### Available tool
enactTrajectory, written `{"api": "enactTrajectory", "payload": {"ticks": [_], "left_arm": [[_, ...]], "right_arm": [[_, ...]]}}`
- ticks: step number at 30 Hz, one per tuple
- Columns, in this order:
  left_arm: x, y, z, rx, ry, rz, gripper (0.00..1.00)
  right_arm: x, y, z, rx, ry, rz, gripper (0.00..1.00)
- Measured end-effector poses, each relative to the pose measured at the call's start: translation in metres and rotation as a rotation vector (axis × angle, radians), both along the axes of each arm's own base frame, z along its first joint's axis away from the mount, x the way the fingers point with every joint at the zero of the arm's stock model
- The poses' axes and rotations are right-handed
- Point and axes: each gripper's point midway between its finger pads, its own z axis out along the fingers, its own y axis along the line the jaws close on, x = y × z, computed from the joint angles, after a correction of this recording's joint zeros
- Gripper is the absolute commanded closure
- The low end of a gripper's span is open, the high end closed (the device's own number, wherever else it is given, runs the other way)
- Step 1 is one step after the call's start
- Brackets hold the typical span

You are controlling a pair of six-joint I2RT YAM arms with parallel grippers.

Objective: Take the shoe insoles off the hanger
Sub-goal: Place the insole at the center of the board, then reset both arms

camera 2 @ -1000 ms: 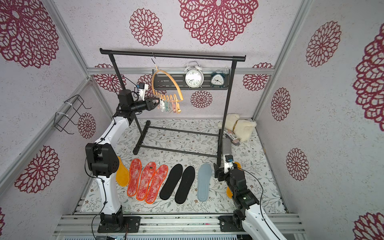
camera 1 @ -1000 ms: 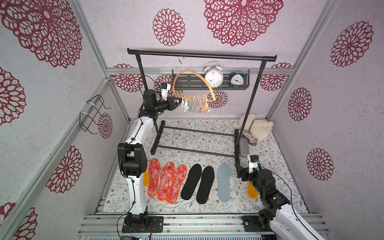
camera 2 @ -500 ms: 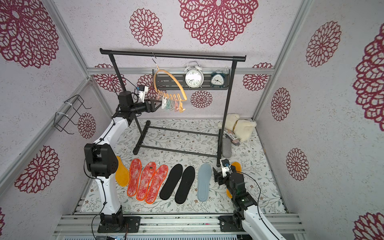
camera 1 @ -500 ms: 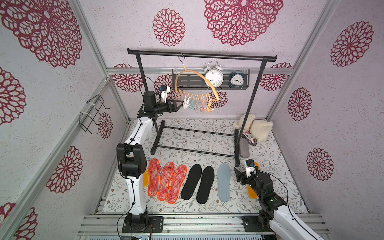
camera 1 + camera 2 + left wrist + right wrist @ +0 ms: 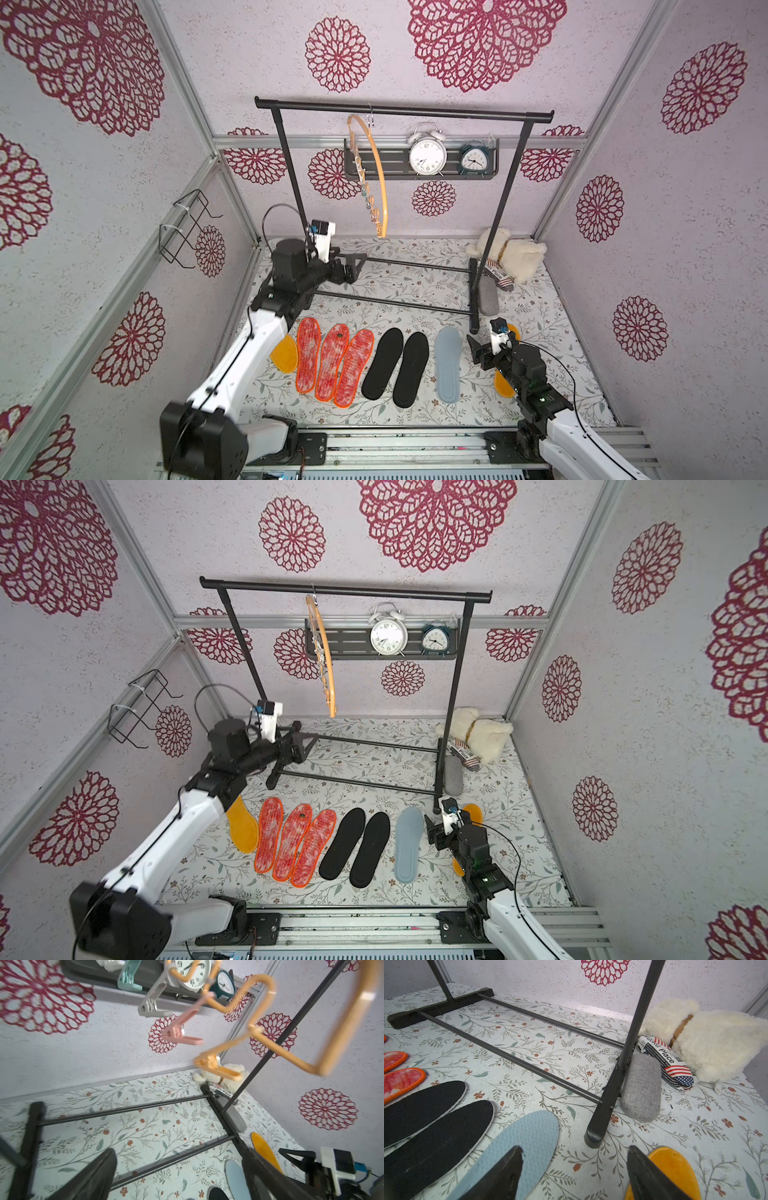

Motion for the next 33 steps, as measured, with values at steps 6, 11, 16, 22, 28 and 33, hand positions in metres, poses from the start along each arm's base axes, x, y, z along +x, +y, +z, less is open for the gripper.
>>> {"api": "enactTrajectory", "payload": {"ticks": [6,11,16,22,28,33], "left_arm": [[-0.062,0.087,-0.084,0.068,0.049,0.41,0.03],[-0.084,0.128,-0.143,0.19,0.093,0.598,0.03],[-0.079,0.148,-0.151,0.313,0.125,0.699,0.03],[-0.087,0.164,-0.164,0.386,0.082,0.76,0.03],[-0.089,0.184,-0.167,0.361,0.011,0.82,0.03],[-0.069,0.216,-0.176,0.327,0.023,0.898,0.03]], "right_arm": [[0.0,0.001,-0.001,0.0,0.006,0.005,0.2],[-0.001,0.003,-0.005,-0.002,0.021,0.017,0.2],[-0.001,0.004,-0.006,-0.008,0.022,0.023,0.2],[-0.001,0.004,-0.005,-0.006,0.016,0.025,0.2],[0.001,0.003,-0.002,-0.002,0.003,0.019,0.2],[0.018,-0.01,0.0,-0.002,-0.017,-0.054,0.2]]}}
